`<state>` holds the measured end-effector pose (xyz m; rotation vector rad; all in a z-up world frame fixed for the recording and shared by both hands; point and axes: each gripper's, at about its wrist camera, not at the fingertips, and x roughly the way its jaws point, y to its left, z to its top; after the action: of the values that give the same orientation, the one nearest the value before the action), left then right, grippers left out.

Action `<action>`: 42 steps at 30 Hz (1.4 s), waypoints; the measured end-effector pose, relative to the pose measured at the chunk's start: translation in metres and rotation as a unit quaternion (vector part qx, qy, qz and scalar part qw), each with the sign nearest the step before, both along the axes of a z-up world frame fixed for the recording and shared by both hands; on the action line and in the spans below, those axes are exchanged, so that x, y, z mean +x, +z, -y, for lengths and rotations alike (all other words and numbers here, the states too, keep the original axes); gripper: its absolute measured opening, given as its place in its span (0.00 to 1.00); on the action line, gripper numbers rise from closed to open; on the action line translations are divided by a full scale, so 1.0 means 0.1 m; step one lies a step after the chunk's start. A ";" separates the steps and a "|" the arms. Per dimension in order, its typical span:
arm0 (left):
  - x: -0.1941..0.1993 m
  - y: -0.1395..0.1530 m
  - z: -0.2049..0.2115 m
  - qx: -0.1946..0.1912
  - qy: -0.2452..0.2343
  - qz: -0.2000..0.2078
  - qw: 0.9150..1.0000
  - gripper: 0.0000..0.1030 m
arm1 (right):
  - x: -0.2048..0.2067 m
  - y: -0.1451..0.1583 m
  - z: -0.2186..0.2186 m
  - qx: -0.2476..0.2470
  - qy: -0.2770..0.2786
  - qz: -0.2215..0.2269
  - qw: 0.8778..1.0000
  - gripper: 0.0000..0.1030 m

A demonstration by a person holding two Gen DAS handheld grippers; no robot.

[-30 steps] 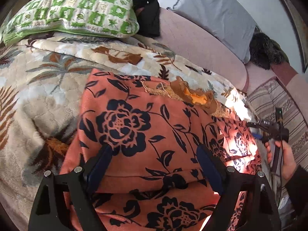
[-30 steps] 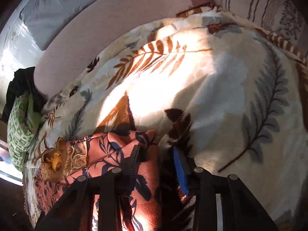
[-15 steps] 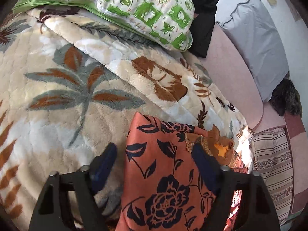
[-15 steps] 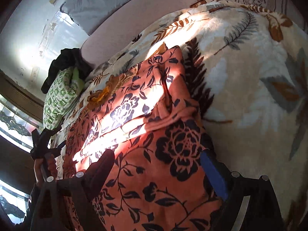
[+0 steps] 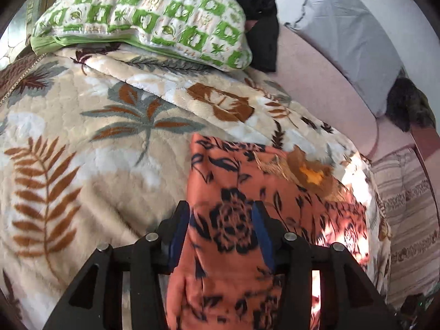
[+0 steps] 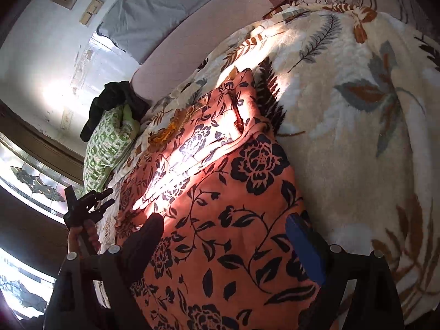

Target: Fold small clothes

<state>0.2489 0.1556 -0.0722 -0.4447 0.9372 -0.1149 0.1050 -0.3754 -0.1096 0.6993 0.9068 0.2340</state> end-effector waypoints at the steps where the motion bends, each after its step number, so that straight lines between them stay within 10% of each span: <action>1: -0.22 0.05 0.04 0.002 -0.010 0.002 1.000 0.54 | -0.10 0.04 0.00 0.003 0.004 0.003 1.000 0.89; 5: -1.10 0.11 0.10 -0.014 -0.043 0.005 0.999 0.74 | -0.42 0.09 0.10 0.002 0.011 -0.016 1.000 0.89; 15: -2.44 -0.45 -0.05 -0.057 -0.001 -0.069 0.996 0.76 | -0.90 -0.35 0.36 -0.013 0.087 -0.114 0.990 0.89; 27: -2.71 -0.50 -0.06 -0.064 0.006 -0.080 0.995 0.76 | -1.02 -0.27 0.28 0.007 0.110 -0.075 0.991 0.89; 42: -2.73 -0.68 0.07 0.056 0.020 -0.135 0.989 0.76 | -0.99 -0.42 0.23 0.016 0.127 -0.096 0.987 0.89</action>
<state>-0.0245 0.1489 -0.1402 -0.3801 1.1930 0.0354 0.0060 -0.3988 -0.1519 0.6417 1.1799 0.4143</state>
